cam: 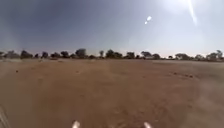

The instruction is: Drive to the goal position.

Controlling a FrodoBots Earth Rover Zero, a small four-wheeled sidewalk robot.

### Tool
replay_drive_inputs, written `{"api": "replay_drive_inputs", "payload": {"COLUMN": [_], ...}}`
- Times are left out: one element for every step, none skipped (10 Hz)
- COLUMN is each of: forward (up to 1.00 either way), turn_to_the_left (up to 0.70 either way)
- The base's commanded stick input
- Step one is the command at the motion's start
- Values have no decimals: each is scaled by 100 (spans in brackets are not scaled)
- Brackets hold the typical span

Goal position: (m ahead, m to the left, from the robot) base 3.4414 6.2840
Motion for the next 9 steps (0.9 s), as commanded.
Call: {"api": "replay_drive_inputs", "payload": {"forward": [70, 70, 70, 70, 70, 70, 70, 70, 70], "turn_to_the_left": [0, 0, 0, 0, 0, 0, 0, 0, 0]}}
